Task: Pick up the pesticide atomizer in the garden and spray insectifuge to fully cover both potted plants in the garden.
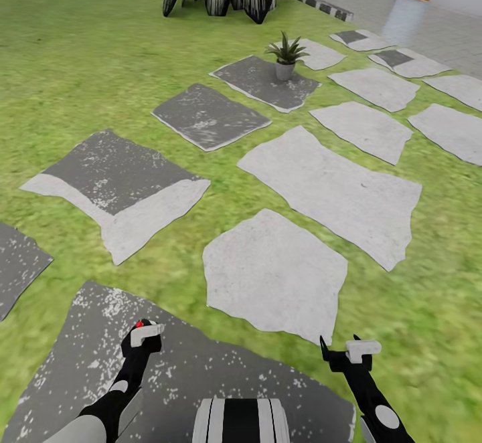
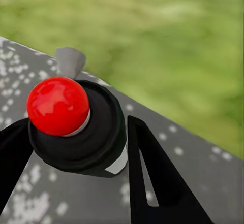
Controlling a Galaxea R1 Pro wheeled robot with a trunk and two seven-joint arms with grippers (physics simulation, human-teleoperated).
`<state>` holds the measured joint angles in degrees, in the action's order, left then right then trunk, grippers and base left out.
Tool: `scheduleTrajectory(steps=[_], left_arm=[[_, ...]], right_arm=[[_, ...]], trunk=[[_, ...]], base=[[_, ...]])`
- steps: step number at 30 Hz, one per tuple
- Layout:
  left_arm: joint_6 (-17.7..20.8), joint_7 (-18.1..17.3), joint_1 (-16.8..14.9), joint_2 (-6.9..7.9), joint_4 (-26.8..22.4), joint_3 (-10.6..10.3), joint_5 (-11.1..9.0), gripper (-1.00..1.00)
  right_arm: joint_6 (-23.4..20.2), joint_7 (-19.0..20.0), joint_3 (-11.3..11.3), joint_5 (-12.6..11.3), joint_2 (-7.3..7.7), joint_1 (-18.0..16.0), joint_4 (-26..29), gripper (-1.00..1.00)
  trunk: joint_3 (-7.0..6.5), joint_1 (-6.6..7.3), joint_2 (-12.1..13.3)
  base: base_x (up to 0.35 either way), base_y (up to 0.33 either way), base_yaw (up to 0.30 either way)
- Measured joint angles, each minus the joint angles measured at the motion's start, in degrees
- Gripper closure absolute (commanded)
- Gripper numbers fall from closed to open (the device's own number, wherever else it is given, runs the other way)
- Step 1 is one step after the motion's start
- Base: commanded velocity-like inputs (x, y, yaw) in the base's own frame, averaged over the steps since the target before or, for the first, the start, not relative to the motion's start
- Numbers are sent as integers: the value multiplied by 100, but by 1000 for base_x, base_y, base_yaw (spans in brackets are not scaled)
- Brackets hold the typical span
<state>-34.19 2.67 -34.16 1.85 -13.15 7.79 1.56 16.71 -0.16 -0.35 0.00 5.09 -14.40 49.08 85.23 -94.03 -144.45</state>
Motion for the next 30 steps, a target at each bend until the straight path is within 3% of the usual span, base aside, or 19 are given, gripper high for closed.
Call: scheduleTrajectory(steps=[30], left_arm=[[51, -24, 0, 0, -74, -10, 12, 100]], right_arm=[[-5, 0, 15, 25, 9, 0, -4, -100]], trunk=[[-642, 75, 39]], base=[[0, 0, 0]])
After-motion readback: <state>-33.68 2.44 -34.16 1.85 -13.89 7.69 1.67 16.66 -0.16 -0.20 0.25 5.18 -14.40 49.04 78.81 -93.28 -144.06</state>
